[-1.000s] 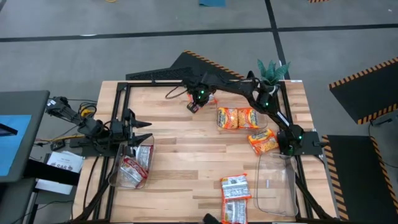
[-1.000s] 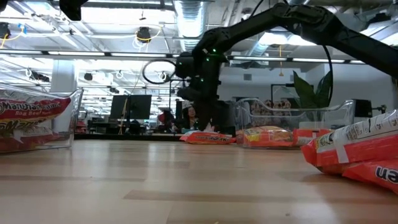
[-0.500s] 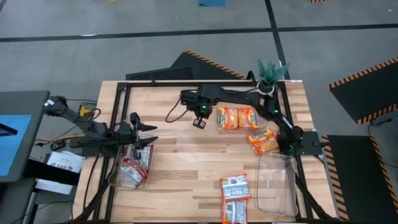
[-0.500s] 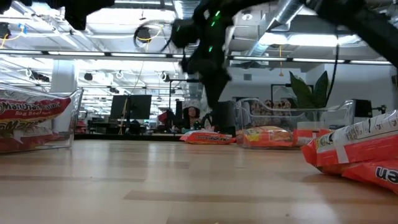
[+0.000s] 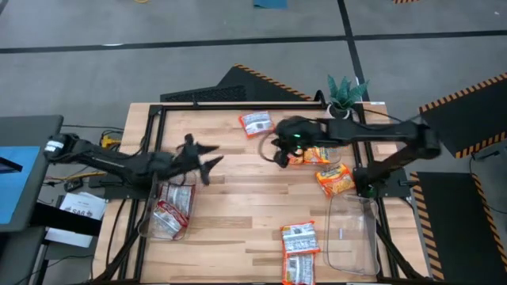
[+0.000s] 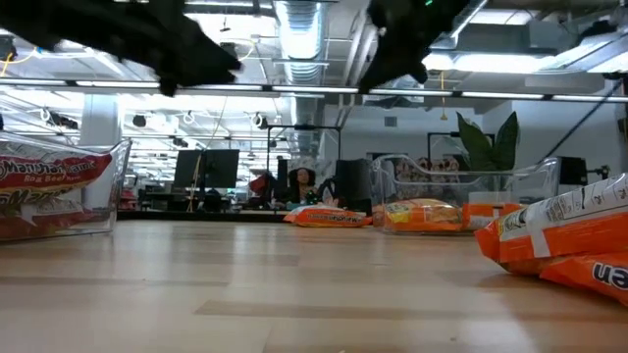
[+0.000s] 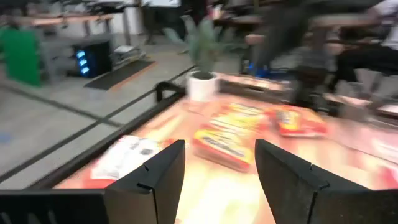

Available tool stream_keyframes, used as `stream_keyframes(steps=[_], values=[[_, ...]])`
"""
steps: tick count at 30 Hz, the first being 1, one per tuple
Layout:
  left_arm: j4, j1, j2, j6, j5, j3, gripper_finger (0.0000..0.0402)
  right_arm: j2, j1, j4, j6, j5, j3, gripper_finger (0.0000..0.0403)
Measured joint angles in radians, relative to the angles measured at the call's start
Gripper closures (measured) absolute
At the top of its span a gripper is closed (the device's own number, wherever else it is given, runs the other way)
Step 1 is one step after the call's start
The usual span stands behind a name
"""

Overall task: Sort Maruchan noodles
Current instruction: Put the orange noodle pack into the top transparent bin

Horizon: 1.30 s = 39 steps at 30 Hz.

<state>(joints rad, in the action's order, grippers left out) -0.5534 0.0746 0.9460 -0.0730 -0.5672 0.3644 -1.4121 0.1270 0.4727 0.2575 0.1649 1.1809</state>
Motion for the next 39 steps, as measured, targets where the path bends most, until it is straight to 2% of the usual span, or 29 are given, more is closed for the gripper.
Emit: stream_keyframes(steps=[2, 6, 9, 14, 18, 21, 24, 26, 28, 34, 39], values=[[0.015, -0.138, 0.064, -0.028, 0.101, 0.05, 0.0216, 0.083, -0.014, -0.078, 0.0, 0.0, -0.085, 0.0388], [0.139, -0.389, 0.237, -0.112, 0.406, 0.212, 0.0216, 0.19, -0.035, -0.194, -0.012, 0.004, -0.194, 0.0388], [0.195, -0.494, 0.398, -0.115, 0.516, 0.351, 0.0216, 0.23, -0.038, -0.251, -0.054, 0.021, -0.239, 0.0387], [0.325, -0.564, 0.659, -0.069, 0.512, 0.585, 0.0216, 0.239, -0.036, -0.303, -0.094, 0.021, -0.27, 0.0387], [0.513, -0.596, 0.815, -0.036, 0.424, 0.771, 0.0228, 0.213, -0.038, -0.294, -0.109, 0.021, -0.272, 0.0387], [0.643, -0.621, 0.898, -0.011, 0.399, 0.894, 0.0284, 0.194, -0.043, -0.292, -0.11, 0.021, -0.27, 0.0387], [0.712, -0.659, 0.971, -0.018, 0.501, 0.995, 0.0376, 0.182, -0.046, -0.299, -0.109, 0.021, -0.269, 0.0387], [0.741, -0.681, 1.022, -0.026, 0.604, 1.047, 0.0391, 0.179, -0.052, -0.286, -0.11, 0.021, -0.272, 0.0387], [0.758, -0.691, 1.073, -0.026, 0.655, 1.083, 0.0398, 0.18, -0.054, -0.296, -0.109, 0.021, -0.271, 0.0387], [0.782, -0.696, 1.183, -0.008, 0.66, 1.155, 0.0401, 0.181, -0.07, -0.297, -0.109, 0.021, -0.27, 0.0387], [0.841, -0.697, 1.185, 0.009, 0.639, 1.157, 0.0401, 0.181, -0.082, -0.296, -0.108, 0.021, -0.27, 0.0387]])
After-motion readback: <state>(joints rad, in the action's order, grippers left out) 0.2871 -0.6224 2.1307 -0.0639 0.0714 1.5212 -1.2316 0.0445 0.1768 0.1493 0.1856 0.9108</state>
